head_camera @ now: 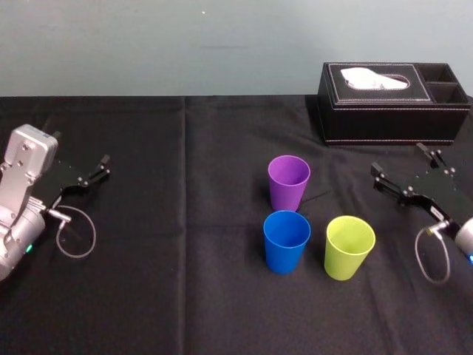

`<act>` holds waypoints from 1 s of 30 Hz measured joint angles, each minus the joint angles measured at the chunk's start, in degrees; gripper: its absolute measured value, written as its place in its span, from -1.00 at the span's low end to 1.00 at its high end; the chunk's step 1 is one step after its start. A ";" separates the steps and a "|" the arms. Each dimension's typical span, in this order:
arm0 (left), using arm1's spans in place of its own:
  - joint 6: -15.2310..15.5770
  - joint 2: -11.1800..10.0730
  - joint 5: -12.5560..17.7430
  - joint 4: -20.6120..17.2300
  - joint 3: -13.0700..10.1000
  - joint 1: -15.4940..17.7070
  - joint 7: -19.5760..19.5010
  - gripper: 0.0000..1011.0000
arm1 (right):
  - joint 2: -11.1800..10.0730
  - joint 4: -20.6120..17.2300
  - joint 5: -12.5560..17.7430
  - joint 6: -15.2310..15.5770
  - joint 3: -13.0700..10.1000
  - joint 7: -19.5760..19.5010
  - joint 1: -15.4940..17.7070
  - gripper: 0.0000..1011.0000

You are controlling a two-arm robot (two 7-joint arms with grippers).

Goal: Stack the three plastic cups sequentially using one hand.

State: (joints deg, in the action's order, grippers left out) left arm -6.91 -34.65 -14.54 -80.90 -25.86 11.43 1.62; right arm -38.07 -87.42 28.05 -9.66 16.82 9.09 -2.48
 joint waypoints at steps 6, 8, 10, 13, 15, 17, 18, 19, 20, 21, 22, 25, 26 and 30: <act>0.00 0.00 0.00 0.00 0.00 0.00 0.00 1.00 | -2.27 -3.19 5.65 -1.05 -3.31 5.84 4.88 0.98; 0.00 0.00 0.00 0.00 0.00 0.00 0.00 1.00 | -3.13 -4.39 7.29 -1.56 -4.53 7.84 6.83 0.98; 0.00 0.00 0.00 0.00 0.00 0.00 0.00 1.00 | -3.75 -5.25 8.20 -1.97 -5.27 9.13 8.14 0.98; 0.00 0.00 0.00 0.00 0.00 0.00 0.00 1.00 | -5.10 -6.94 9.42 -2.36 -6.68 11.28 10.80 0.98; 0.00 0.00 0.00 0.00 0.00 0.00 0.00 1.00 | -6.13 -8.06 10.05 -2.68 -7.58 12.99 12.64 0.98; 0.00 0.00 0.00 0.00 0.00 0.00 0.00 1.00 | -7.18 -8.96 10.23 -2.89 -8.30 14.46 14.17 0.98; 0.00 0.00 0.00 0.00 0.00 0.00 0.00 1.00 | -7.59 -9.24 10.23 -2.97 -8.55 15.04 14.72 0.98; 0.00 0.00 0.00 0.00 0.00 0.00 0.00 1.00 | -7.99 -9.52 10.27 -3.06 -8.81 15.63 15.24 0.98; 0.00 0.00 0.00 0.00 0.00 0.00 0.00 1.00 | -8.68 -10.00 10.53 -3.24 -9.32 16.83 16.15 0.98; 0.00 0.00 0.00 0.00 0.00 0.00 0.00 1.00 | -8.68 -10.00 10.53 -3.24 -9.32 16.83 16.15 0.98; 0.00 0.00 0.00 0.00 0.00 0.00 0.00 1.00 | -9.38 -10.40 10.77 -3.32 -9.80 18.05 17.08 0.98; 0.00 0.00 0.00 0.00 0.00 0.00 0.00 1.00 | -10.68 -10.98 11.21 -3.47 -10.72 20.30 18.76 0.98; 0.00 0.00 0.00 0.00 0.00 0.00 0.00 1.00 | -10.91 -11.05 11.30 -3.48 -10.88 20.73 19.04 0.98; 0.00 0.00 0.00 0.00 0.00 0.00 0.00 1.00 | -12.23 -11.28 11.72 -3.55 -11.78 23.73 20.87 0.98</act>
State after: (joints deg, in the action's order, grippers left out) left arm -6.91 -34.65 -14.55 -80.90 -25.86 11.43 1.62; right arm -50.30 -98.70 39.77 -13.21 5.04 32.83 18.40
